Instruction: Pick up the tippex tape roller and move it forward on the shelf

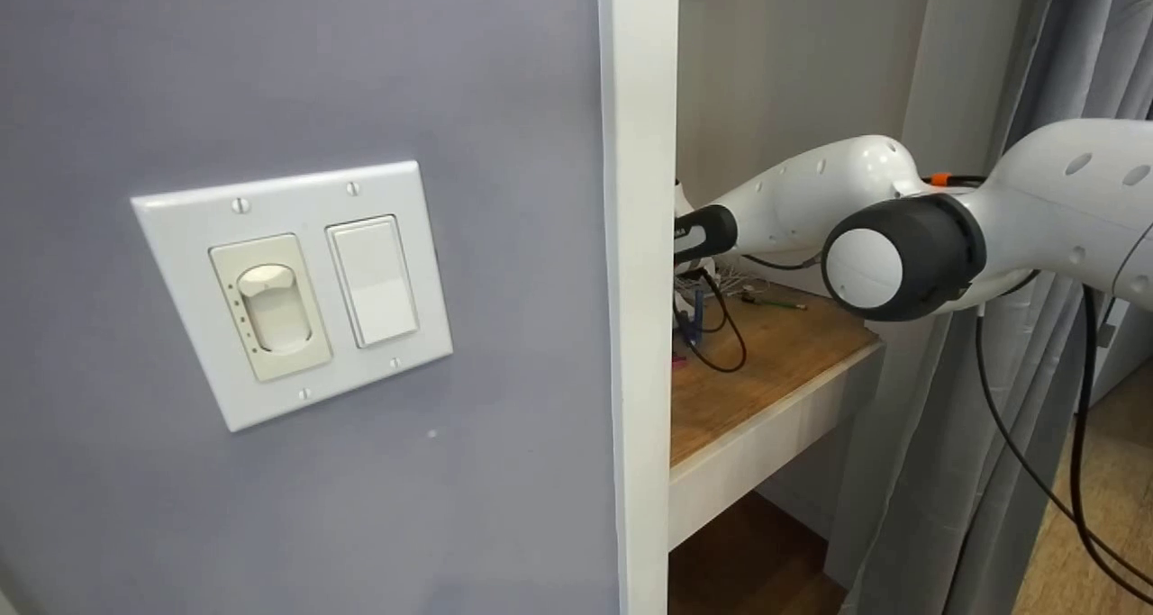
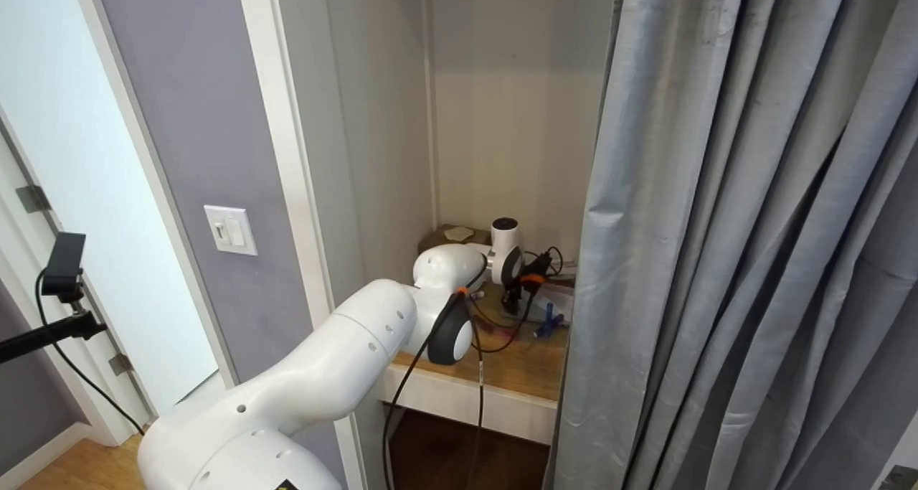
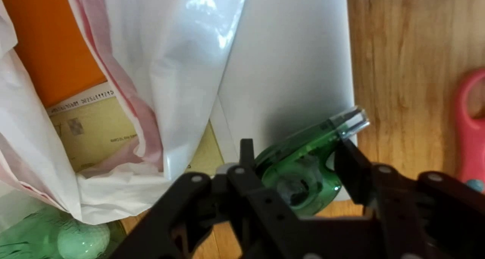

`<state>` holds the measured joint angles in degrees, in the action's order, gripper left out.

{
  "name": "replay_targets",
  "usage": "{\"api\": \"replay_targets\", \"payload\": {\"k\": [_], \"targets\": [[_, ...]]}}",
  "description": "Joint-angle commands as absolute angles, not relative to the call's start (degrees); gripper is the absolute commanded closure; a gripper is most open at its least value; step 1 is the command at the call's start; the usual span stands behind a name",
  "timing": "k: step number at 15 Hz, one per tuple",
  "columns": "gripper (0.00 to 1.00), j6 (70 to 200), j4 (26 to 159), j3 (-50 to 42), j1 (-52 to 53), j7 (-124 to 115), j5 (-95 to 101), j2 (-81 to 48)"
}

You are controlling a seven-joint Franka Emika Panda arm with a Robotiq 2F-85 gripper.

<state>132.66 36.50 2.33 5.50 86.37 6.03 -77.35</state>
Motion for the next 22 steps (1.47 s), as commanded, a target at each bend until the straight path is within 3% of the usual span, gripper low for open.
{"api": "replay_targets", "payload": {"k": [1, 3, 5, 14, 22], "targets": [[0.18, 128.7, 30.3, 1.7, 6.4, 85.4, 7.4, -80.6], [0.05, 128.8, 31.2, 1.4, 6.6, 86.1, 6.8, -79.5], [0.00, 128.8, 31.2, 1.6, 6.8, 86.6, 6.7, -78.6], [0.00, 105.3, 36.6, 4.0, 4.9, 88.3, 4.4, -68.6], [0.00, 108.2, 45.2, 5.7, 3.5, 98.3, 5.6, -62.7]]}}
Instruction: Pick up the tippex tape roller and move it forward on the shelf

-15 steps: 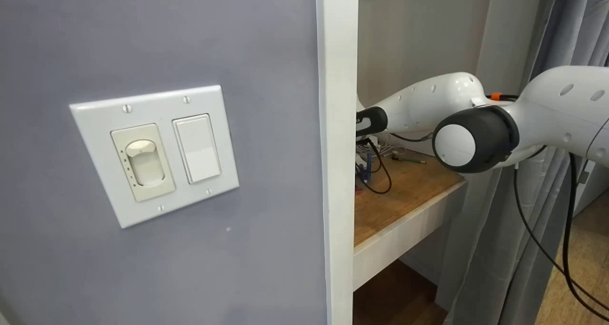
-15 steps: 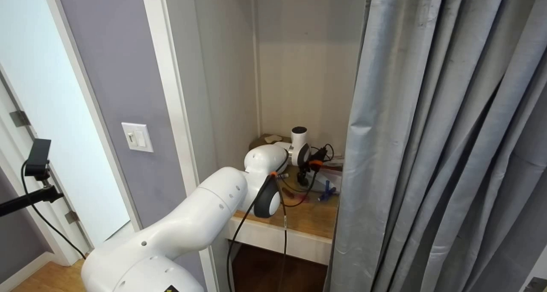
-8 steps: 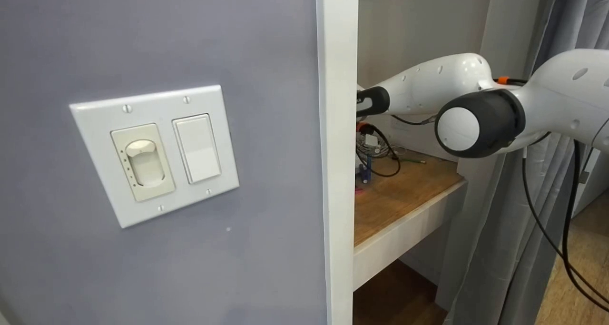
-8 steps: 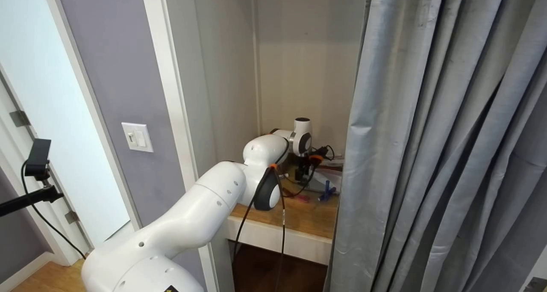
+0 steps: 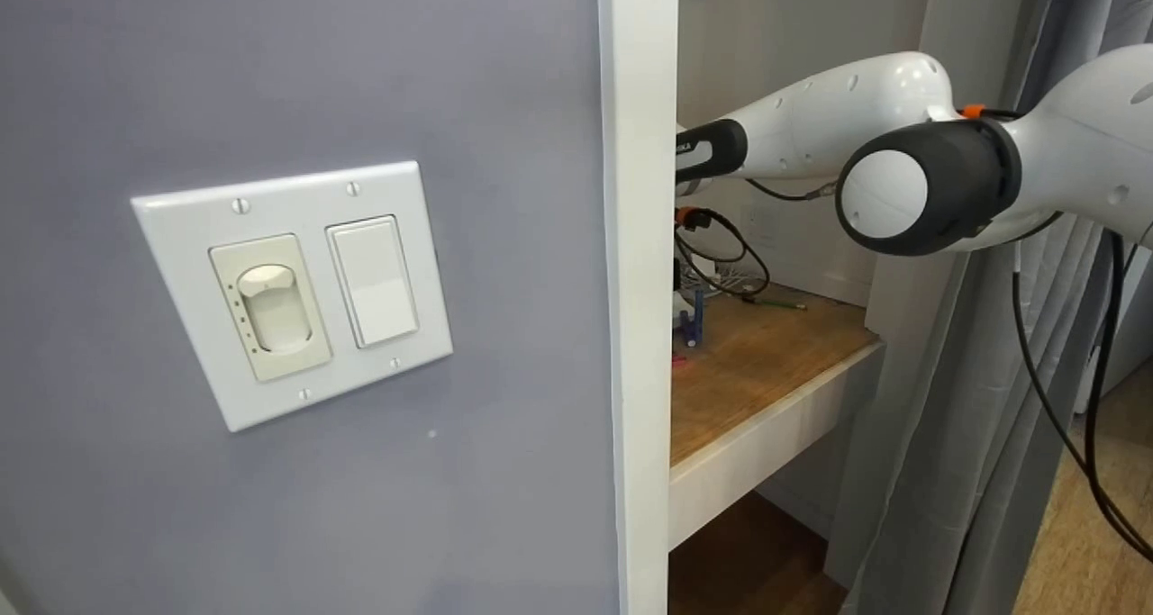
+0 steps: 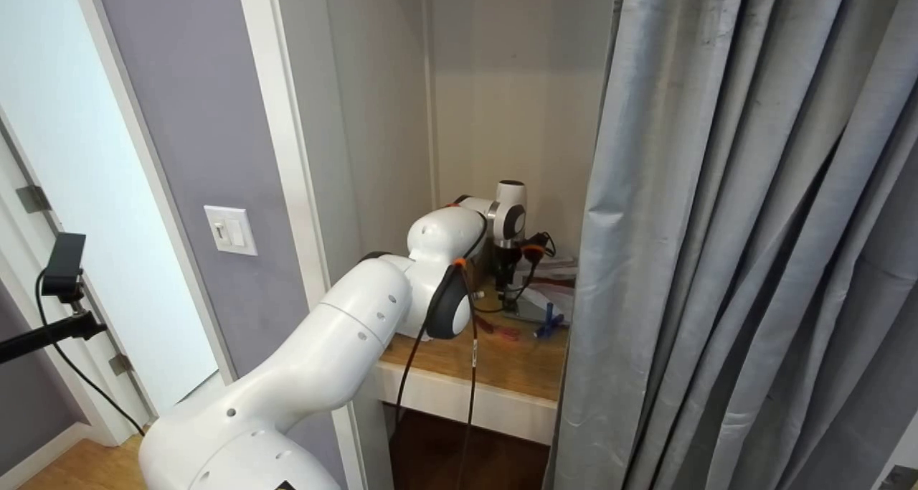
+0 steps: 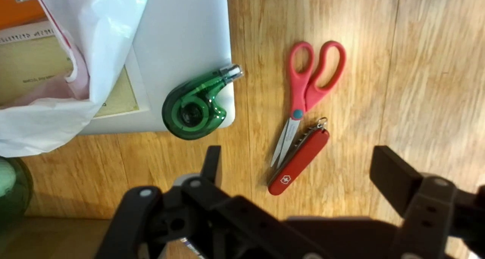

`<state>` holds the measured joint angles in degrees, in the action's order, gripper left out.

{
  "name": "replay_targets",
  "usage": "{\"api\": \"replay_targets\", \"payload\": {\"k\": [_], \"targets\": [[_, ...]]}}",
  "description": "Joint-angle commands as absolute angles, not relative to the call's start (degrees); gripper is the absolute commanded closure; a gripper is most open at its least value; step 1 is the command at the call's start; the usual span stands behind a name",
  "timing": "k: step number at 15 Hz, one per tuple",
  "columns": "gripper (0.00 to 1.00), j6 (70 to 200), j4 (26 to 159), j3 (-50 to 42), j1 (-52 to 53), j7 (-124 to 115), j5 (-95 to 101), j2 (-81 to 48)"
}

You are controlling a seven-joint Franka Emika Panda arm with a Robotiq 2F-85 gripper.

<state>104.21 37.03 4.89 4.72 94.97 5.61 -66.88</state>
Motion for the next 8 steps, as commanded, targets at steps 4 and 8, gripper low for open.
{"api": "replay_targets", "payload": {"k": [4, 8], "targets": [[0.00, 122.2, 55.5, 6.7, 1.9, 100.7, 5.0, -58.8], [0.00, 125.2, 51.9, 6.5, 2.2, 101.3, 5.7, -61.8]]}}
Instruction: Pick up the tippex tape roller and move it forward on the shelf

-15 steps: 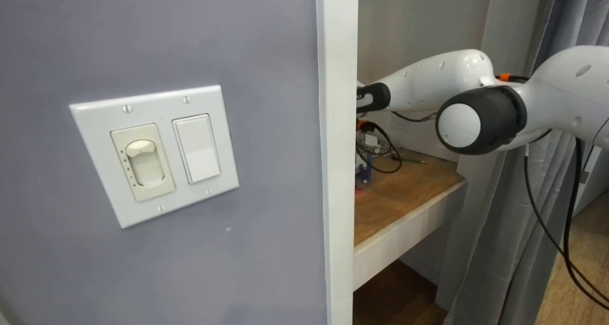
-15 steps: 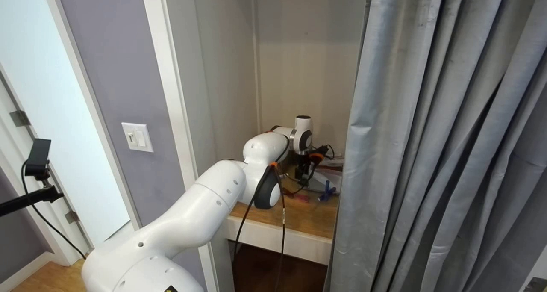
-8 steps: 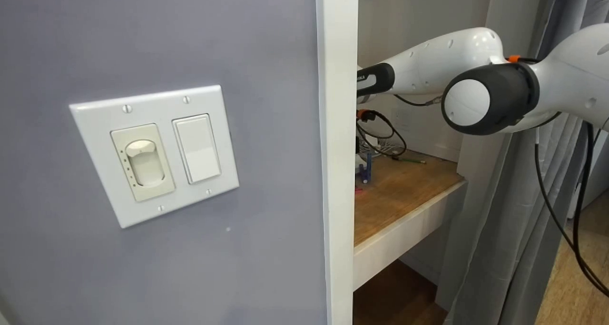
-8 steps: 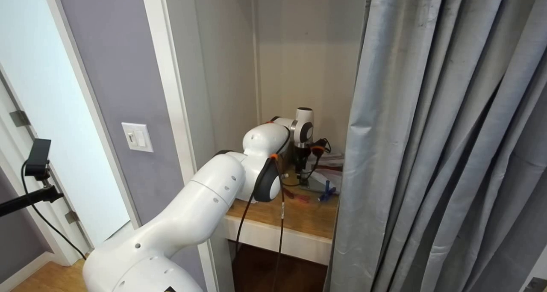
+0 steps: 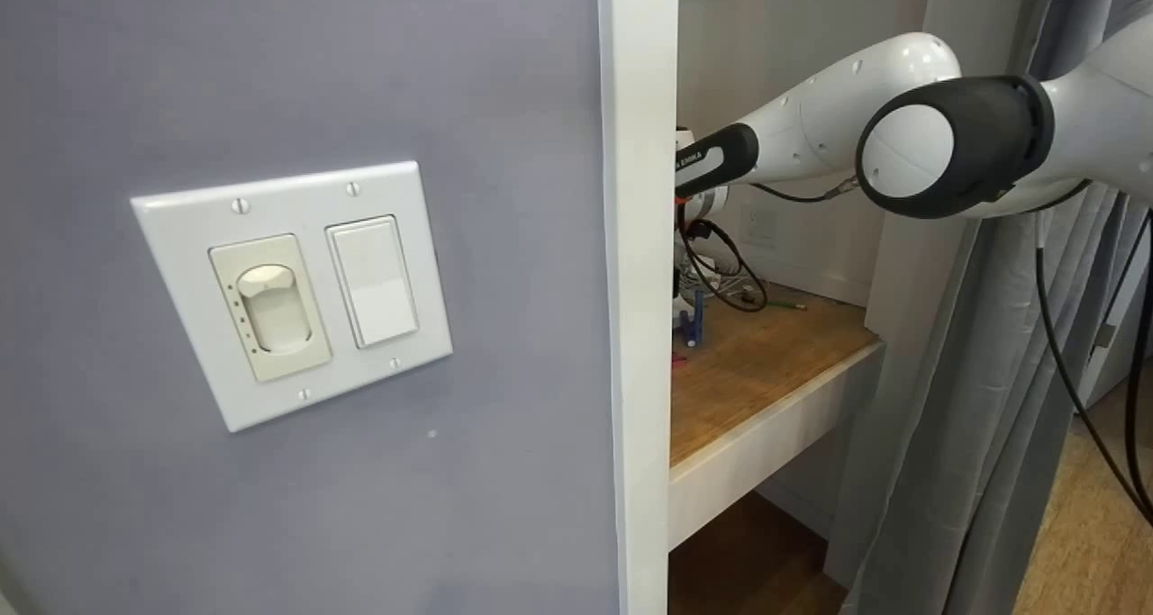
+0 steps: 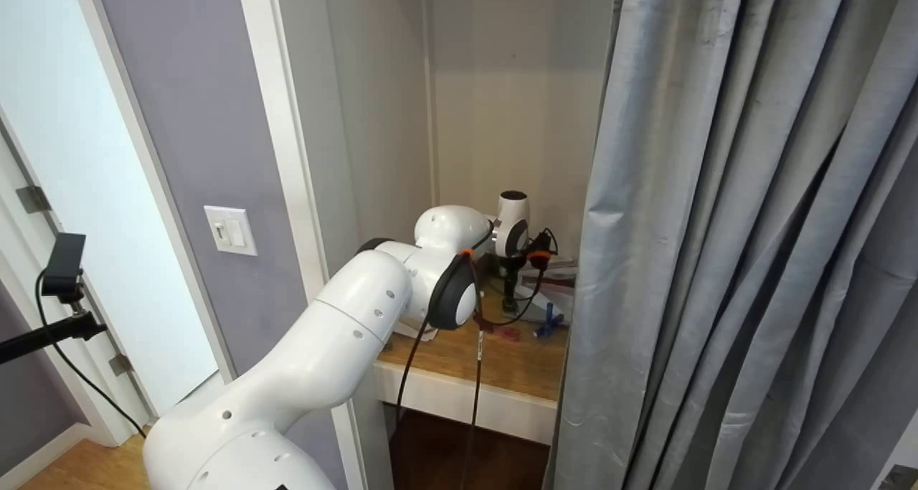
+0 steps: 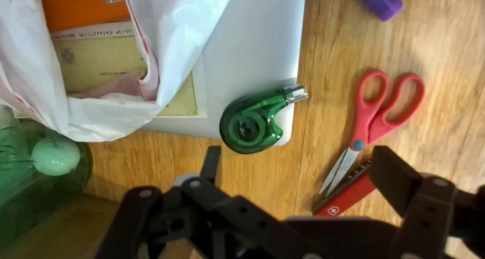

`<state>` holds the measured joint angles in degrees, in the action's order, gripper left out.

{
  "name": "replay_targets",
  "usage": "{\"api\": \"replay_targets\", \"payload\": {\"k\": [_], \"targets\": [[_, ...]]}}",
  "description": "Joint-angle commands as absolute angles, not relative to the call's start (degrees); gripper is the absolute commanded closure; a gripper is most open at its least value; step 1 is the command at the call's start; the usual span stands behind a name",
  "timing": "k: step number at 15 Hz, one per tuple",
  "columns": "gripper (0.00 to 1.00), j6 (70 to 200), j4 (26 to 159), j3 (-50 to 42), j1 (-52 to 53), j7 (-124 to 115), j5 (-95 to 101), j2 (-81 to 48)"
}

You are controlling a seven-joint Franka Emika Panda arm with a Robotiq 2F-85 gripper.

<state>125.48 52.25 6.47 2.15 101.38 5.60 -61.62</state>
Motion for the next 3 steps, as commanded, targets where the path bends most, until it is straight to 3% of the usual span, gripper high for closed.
{"api": "replay_targets", "payload": {"k": [1, 3], "targets": [[0.00, 125.6, 52.7, 6.6, 2.1, 101.6, 5.7, -61.3], [0.00, 125.7, 53.6, 6.7, 2.1, 101.7, 5.7, -60.5]]}}
